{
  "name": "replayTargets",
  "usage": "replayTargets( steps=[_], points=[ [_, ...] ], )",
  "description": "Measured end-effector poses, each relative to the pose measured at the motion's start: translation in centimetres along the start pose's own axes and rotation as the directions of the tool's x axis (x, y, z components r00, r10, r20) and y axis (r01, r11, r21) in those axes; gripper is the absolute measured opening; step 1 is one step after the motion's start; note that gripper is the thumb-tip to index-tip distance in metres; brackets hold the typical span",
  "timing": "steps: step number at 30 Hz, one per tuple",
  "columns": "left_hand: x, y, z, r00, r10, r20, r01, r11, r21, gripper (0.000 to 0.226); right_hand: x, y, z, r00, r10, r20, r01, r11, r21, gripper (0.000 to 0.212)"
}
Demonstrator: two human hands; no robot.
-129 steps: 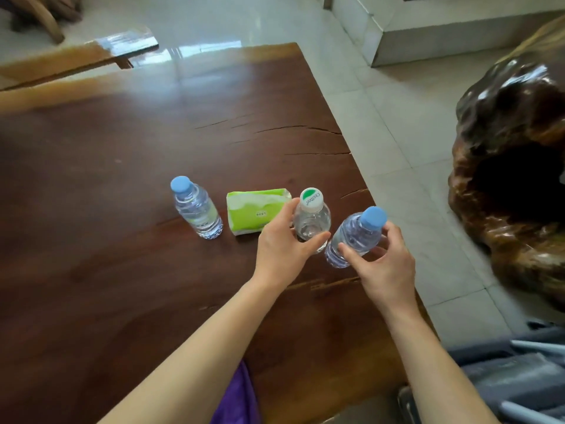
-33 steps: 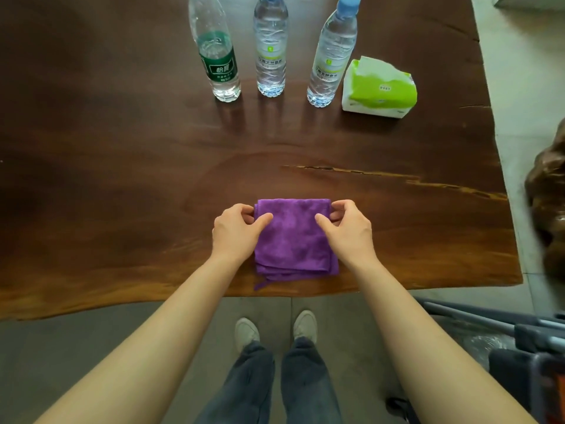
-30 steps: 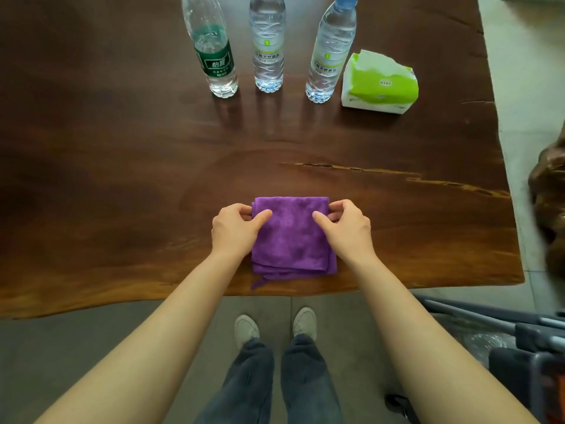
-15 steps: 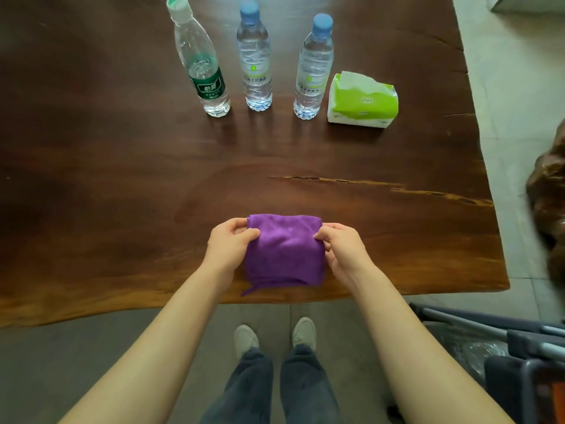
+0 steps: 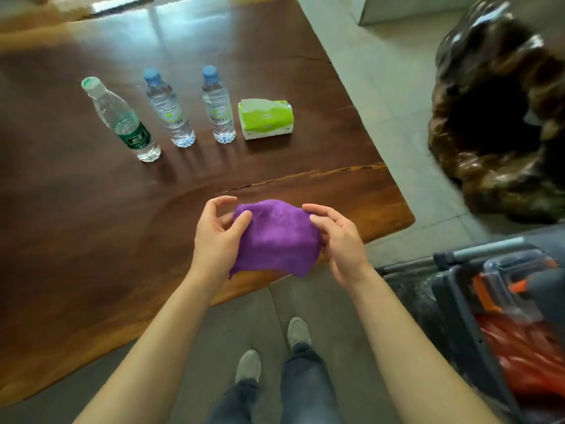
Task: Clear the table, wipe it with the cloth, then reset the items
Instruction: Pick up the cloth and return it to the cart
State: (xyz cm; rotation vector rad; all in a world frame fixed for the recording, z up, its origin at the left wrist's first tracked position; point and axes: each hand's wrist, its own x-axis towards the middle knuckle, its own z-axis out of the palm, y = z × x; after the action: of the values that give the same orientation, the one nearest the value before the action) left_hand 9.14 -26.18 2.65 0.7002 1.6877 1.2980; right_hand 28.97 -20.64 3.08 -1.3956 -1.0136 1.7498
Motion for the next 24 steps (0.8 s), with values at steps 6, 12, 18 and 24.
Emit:
replayTargets(
  steps=[6, 12, 18, 24],
  points=[
    [-4.0, 3.3, 4.1, 0.948, 0.110, 0.299, -0.134, 0.989, 0.059, 0.025, -7.3, -0.3, -5.1, 0.933, -0.208, -0.294, 0.217, 0.976, -0.001, 0.012],
    [-9.4, 5.8, 10.2, 0.810, 0.182, 0.558, -0.304, 0.943, 0.133, 0.012, -17.1, -0.1, -11.2, 0.829, -0.270, -0.489, 0.325, 0.945, 0.028, 0.021],
    [-16.9, 7.8, 19.0, 0.617, 0.211, 0.758, -0.437, 0.893, 0.107, 0.014, -26.7, 0.3, -18.1, 0.683, -0.282, -0.674, 0.396, 0.918, 0.018, 0.025],
    [-25.7, 10.1, 26.8, 0.408, 0.221, 0.886, -0.535, 0.844, 0.036, 0.026, -36.3, 0.1, -24.9, 0.509, -0.297, -0.808, 0.465, 0.885, -0.033, 0.029]
  ],
)
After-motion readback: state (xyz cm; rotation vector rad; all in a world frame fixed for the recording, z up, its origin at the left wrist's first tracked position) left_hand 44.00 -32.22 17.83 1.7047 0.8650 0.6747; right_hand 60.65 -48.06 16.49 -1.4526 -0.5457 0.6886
